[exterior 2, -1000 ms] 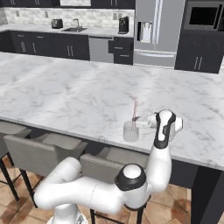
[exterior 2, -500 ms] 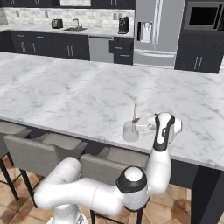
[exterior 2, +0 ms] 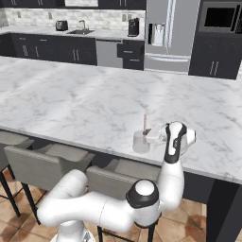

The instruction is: Take a straw from the drawer in front and place it inside the glass cup on the dining counter.

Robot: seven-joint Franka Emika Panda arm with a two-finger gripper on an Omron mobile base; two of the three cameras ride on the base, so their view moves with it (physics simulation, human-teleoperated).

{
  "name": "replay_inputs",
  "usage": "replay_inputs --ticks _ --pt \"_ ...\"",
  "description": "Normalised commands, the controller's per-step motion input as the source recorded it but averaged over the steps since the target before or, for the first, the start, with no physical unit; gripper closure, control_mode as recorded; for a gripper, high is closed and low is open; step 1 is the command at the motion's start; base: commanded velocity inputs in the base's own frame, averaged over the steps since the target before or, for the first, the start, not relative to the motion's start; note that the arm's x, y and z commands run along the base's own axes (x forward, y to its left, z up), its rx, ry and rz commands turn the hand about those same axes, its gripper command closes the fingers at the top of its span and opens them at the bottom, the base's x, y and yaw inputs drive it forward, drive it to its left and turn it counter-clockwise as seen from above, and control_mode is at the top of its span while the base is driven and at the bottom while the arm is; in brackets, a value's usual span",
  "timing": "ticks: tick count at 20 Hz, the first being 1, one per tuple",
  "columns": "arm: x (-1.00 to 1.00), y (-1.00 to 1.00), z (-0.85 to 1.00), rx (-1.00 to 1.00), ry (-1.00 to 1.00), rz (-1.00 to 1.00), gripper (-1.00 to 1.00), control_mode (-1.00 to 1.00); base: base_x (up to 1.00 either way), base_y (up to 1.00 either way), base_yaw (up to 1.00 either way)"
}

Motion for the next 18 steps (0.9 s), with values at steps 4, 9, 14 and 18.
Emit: replay_inputs --ticks 4,9,14,18 --pt "0.00 0.00 -0.03 -0.05 -0.04 -0.01 1.00 -1.00 0.00 0.00 0.00" --pt "0.01 0.00 -0.08 -0.04 -0.03 -0.01 1.00 -1.00 0.00 0.00 0.00" --pt "-0.02 0.08 -0.02 -0.03 -0.02 -0.01 -1.00 -1.00 0.00 0.00 0.00" --pt "-0.08 0.13 0.00 -0.02 -0.04 -0.04 -1.00 -1.00 0.00 0.00 0.00"
